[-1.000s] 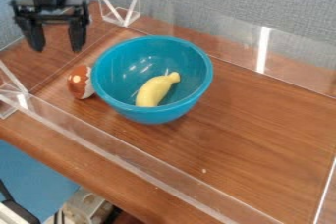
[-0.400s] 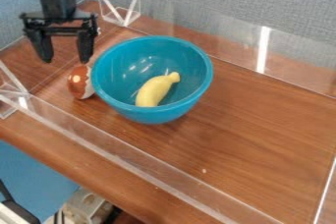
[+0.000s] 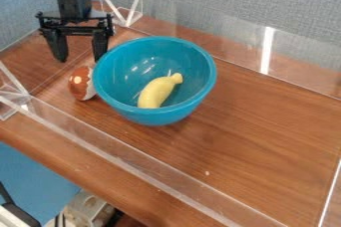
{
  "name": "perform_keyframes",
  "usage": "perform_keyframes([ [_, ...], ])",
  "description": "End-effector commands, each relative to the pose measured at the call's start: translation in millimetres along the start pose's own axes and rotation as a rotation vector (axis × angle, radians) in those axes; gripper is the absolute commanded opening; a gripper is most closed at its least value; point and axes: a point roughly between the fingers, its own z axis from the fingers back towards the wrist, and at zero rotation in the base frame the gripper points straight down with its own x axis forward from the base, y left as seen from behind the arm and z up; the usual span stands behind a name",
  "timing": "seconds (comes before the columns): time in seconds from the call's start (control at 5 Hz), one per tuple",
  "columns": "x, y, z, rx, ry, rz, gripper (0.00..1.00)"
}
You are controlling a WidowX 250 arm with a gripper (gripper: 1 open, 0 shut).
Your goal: Remove the mushroom from the blue bowl and put it on the table
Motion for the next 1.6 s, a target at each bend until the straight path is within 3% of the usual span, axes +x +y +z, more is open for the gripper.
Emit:
perform_keyframes([
  [0.0, 13.1, -5.6, 13.8, -0.002, -0.058, 0.027, 1.00],
  [0.4, 27.6, 18.7, 17.6, -0.007, -0.055, 0.024, 1.00],
  [0.8, 29.0, 11.6, 15.4, -0.019, -0.052, 0.111, 1.00],
  [1.2, 25.0, -12.6, 17.0, -0.029, -0.051, 0.174, 1.00],
  [1.4, 22.9, -5.5, 21.6, -0.034, -0.056, 0.181, 1.00],
])
